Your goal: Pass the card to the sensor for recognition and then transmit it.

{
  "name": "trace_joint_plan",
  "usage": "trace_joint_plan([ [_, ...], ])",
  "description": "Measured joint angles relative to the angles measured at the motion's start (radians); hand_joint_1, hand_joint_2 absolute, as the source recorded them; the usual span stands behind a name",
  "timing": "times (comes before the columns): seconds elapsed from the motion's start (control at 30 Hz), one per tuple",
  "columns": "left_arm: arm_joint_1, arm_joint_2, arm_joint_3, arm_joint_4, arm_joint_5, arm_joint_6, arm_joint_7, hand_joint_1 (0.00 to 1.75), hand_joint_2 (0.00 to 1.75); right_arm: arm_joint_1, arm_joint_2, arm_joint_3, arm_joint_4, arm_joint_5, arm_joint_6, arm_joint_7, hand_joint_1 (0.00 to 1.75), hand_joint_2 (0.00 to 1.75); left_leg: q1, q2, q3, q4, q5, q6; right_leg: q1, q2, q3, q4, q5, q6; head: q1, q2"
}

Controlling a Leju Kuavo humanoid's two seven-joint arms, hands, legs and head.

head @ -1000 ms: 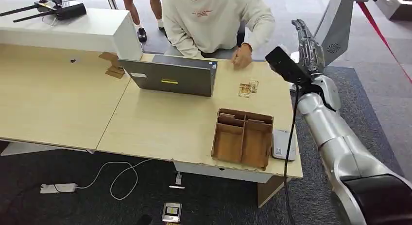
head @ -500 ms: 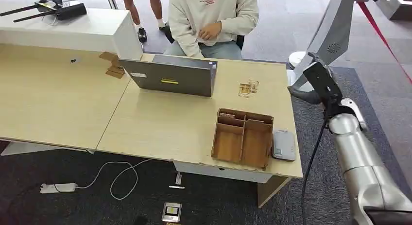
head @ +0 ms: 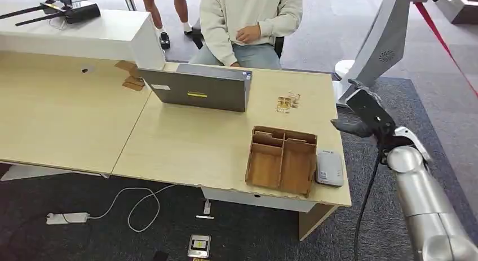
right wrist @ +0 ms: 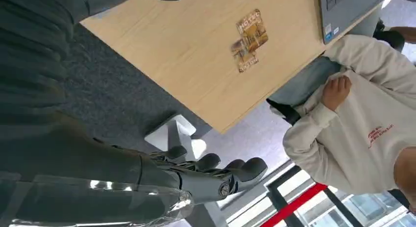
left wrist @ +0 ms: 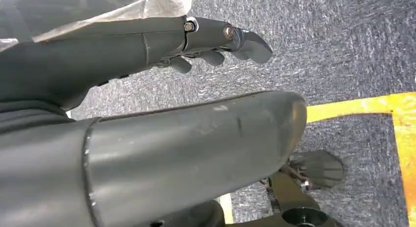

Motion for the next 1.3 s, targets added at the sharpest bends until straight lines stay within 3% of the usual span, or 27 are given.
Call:
trace_joint_plan([
  [0.23, -0.021, 0.013, 0.009, 0.0, -0.002, -0.054, 0.069, 0.0, 0.0, 0.01, 0.018, 0.044, -0.041, 0.058, 0.022, 0.017, 0.0, 1.75, 0.0, 0.0, 0.0, 0.0, 0.0, 0.0, 0.0, 0.0, 0.0, 0.0, 0.0, 0.0, 0.0, 0.0],
  [0.73, -0.028, 0.016, 0.015, 0.0, -0.013, -0.055, 0.058, 0.0, 0.0, 0.084, 0.091, 0.187, -0.076, 0.194, -0.017, 0.028, 0.0, 1.75, 0.001, 0.0, 0.0, 0.0, 0.0, 0.0, 0.001, 0.0, 0.0, 0.0, 0.0, 0.0, 0.0, 0.0],
  [1.1, -0.022, 0.014, 0.018, 0.0, 0.008, -0.045, 0.037, 0.0, 0.0, 0.11, 0.102, 0.235, -0.107, 0.212, -0.01, 0.043, 0.0, 1.75, 0.001, 0.0, 0.0, 0.0, 0.0, 0.0, 0.001, 0.0, 0.0, 0.0, 0.0, 0.0, 0.0, 0.0],
  [1.2, -0.018, 0.015, 0.021, 0.0, 0.008, -0.045, 0.024, 0.0, 0.0, 0.11, 0.103, 0.24, -0.107, 0.228, -0.031, 0.043, 0.0, 1.75, 0.001, 0.0, 0.0, 0.0, 0.0, 0.0, 0.001, 0.0, 0.0, 0.0, 0.0, 0.0, 0.0, 0.0],
  [1.3, -0.012, 0.016, 0.025, 0.0, 0.008, -0.048, 0.014, 0.0, 0.0, 0.11, 0.105, 0.245, -0.107, 0.272, -0.094, 0.054, 0.0, 1.75, 0.001, 0.0, 0.0, 0.0, 0.0, 0.0, 0.001, 0.0, 0.0, 0.0, 0.0, 0.0, 0.0, 0.0],
])
